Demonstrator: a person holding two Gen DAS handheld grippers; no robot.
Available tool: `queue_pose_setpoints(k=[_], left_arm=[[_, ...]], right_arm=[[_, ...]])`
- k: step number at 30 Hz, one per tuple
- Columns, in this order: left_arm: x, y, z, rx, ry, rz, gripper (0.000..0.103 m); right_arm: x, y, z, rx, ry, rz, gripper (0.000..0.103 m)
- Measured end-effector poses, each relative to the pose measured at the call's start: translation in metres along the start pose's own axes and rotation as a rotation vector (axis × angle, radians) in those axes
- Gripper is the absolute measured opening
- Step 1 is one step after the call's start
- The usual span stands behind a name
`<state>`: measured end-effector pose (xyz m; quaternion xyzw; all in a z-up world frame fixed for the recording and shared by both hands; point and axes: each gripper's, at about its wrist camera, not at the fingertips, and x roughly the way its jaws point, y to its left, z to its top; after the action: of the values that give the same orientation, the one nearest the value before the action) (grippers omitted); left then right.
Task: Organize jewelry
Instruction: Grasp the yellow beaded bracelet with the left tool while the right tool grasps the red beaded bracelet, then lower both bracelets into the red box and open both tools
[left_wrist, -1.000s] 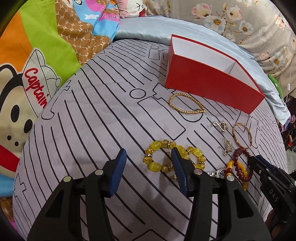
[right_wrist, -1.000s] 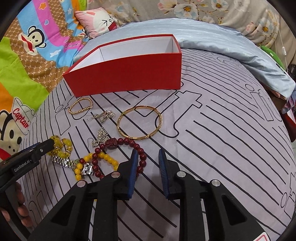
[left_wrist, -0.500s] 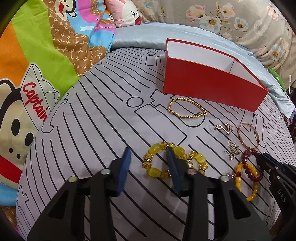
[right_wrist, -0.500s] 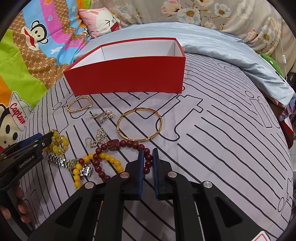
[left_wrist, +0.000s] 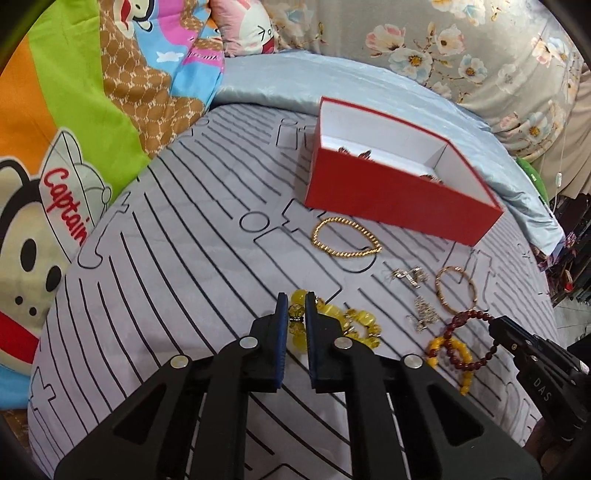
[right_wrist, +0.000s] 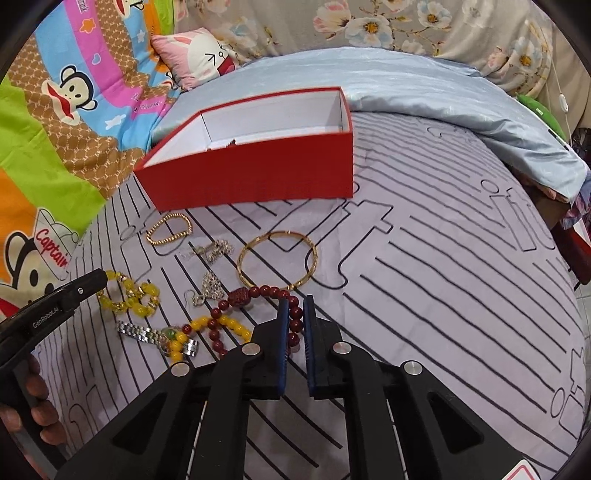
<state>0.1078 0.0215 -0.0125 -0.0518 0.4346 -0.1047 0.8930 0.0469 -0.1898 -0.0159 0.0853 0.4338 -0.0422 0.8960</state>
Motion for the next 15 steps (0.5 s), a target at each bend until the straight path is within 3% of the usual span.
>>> queue_pose_setpoints(k=[15], left_arm=[[-0.059,-0.028,0.037,0.053,-0.127,-0.074,0.009]], right_arm=[[-0.054,-0.001,0.034,-0.006,-0.136,0.021,0.007]])
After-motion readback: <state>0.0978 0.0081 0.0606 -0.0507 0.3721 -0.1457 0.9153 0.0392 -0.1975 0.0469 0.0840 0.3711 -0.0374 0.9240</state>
